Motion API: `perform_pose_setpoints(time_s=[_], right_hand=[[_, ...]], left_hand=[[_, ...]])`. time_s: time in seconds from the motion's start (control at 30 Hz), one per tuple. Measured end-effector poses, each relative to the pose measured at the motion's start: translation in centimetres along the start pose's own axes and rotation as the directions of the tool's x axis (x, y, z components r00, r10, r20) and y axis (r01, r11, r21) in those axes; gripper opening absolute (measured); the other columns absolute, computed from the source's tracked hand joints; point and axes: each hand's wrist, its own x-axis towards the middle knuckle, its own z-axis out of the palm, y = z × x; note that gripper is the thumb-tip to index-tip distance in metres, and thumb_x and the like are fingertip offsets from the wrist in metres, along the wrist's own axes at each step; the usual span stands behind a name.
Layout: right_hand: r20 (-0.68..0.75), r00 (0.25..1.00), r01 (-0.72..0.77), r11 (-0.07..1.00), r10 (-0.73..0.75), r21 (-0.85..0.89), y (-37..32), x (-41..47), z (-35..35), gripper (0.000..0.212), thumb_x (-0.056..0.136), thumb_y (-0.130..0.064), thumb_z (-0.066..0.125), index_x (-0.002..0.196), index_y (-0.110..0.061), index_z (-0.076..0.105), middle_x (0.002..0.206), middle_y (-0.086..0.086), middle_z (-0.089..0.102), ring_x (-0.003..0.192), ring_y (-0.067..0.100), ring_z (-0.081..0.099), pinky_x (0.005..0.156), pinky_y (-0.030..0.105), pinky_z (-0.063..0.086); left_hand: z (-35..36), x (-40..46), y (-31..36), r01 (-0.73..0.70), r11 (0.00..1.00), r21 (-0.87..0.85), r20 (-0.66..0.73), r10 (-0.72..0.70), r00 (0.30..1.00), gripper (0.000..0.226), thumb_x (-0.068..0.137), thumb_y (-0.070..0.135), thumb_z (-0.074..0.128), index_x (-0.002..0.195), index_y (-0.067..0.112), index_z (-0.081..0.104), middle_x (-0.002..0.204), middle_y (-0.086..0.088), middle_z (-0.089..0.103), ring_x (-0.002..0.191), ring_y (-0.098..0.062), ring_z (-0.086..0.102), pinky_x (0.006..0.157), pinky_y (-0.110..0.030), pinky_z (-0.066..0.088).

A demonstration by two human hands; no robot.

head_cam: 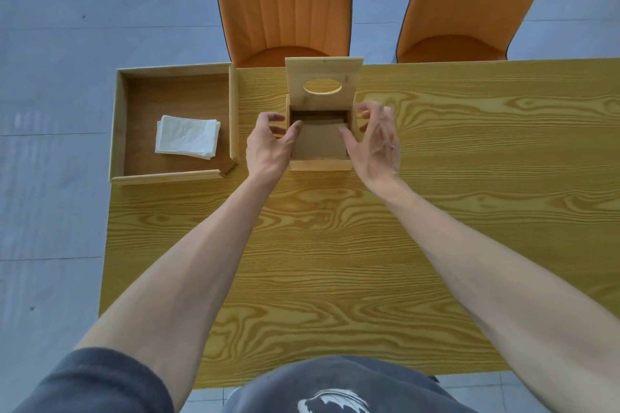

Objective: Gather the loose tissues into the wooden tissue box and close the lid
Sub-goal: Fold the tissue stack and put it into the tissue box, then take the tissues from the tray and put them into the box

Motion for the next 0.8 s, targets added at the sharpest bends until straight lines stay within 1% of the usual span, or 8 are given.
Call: perform_pose_setpoints(time_s=[0.07,0.23,0.33,0.43,0.53,0.6,0.73,0.8], right_hand=[[0.021,0.998,-0.061,0.995,0.059,0.083,0.2,-0.5,0.1,0.042,0.093,-0.037,0.063,0.124,-0.015,0.046,0.119,0.006,0.057,0.098,0.013,0.057,0.074,0.022,0.041],[0.086,0.988,-0.139,0.981,0.129,0.133,0.2,-1.3,-0.1,0.043,0.097,-0.044,0.053,0.129,-0.016,0.045,0.121,0.006,0.061,0.104,0.018,0.059,0.077,0.027,0.039],[0.067,0.99,-0.133,0.983,0.126,0.126,-0.2,-1.9,-0.4,0.042,0.099,-0.046,0.047,0.128,-0.015,0.047,0.123,0.006,0.06,0.107,0.021,0.06,0.076,0.027,0.039],[0.003,0.995,-0.097,0.99,0.097,0.101,-1.3,-2.6,-0.6,0.039,0.099,-0.041,0.049,0.129,-0.016,0.049,0.129,0.007,0.055,0.116,0.022,0.053,0.08,0.027,0.038],[-0.089,0.996,-0.006,0.994,0.015,0.108,-3.1,-3.3,-0.6,0.035,0.097,-0.034,0.053,0.127,-0.015,0.053,0.13,0.008,0.054,0.121,0.023,0.049,0.096,0.031,0.037],[-0.099,0.995,0.037,0.993,-0.025,0.115,-4.4,-3.8,-0.4,0.032,0.097,-0.03,0.054,0.125,-0.015,0.055,0.128,0.007,0.056,0.119,0.022,0.05,0.1,0.033,0.037],[-0.092,0.992,0.095,0.987,-0.083,0.131,-7.1,-4.6,0.7,0.027,0.096,-0.025,0.055,0.12,-0.016,0.059,0.122,0.004,0.06,0.109,0.018,0.058,0.092,0.032,0.046],[-0.069,0.996,0.064,0.986,-0.054,0.152,-8.6,-4.8,1.5,0.026,0.096,-0.023,0.054,0.12,-0.016,0.06,0.122,0.003,0.061,0.098,0.01,0.059,0.082,0.023,0.043]], left_hand=[[-0.2,-0.2,-0.4,0.039,0.998,-0.045,0.081,-0.035,0.996,0.049,0.091,0.051,0.062,0.13,0.021,0.054,0.106,0.006,0.061,0.096,-0.014,0.061,0.083,-0.033,0.055],[-1.0,-1.1,-1.4,0.043,0.996,-0.083,0.148,-0.03,0.988,0.051,0.094,0.057,0.054,0.13,0.022,0.056,0.115,-0.001,0.064,0.103,-0.021,0.065,0.09,-0.043,0.057],[-2.0,-1.9,-1.6,0.024,0.995,-0.096,0.175,-0.007,0.985,0.049,0.094,0.057,0.053,0.128,0.022,0.058,0.117,-0.003,0.066,0.105,-0.021,0.066,0.083,-0.034,0.055],[-3.6,-2.6,-2.2,-0.004,0.998,-0.062,0.157,0.014,0.988,0.044,0.095,0.051,0.056,0.125,0.02,0.061,0.115,-0.003,0.069,0.104,-0.02,0.067,0.085,-0.032,0.051],[-5.7,-3.3,-3.0,0.012,0.999,-0.053,0.118,-0.005,0.993,0.037,0.096,0.047,0.057,0.122,0.021,0.063,0.111,-0.002,0.069,0.102,-0.02,0.068,0.09,-0.038,0.055],[-7.2,-3.6,-3.8,0.018,0.999,-0.049,0.08,-0.014,0.997,0.033,0.096,0.043,0.057,0.119,0.02,0.065,0.107,0.0,0.069,0.1,-0.019,0.069,0.089,-0.036,0.055],[-10.2,-3.8,-5.7,0.033,0.998,-0.046,-0.003,-0.034,0.999,0.027,0.095,0.036,0.058,0.114,0.02,0.068,0.099,0.004,0.071,0.091,-0.014,0.068,0.072,-0.022,0.05],[-11.7,-3.9,-6.3,0.038,0.999,-0.027,-0.029,-0.039,0.999,0.026,0.097,0.034,0.058,0.116,0.02,0.068,0.102,0.004,0.07,0.088,-0.012,0.067,0.071,-0.022,0.049]])
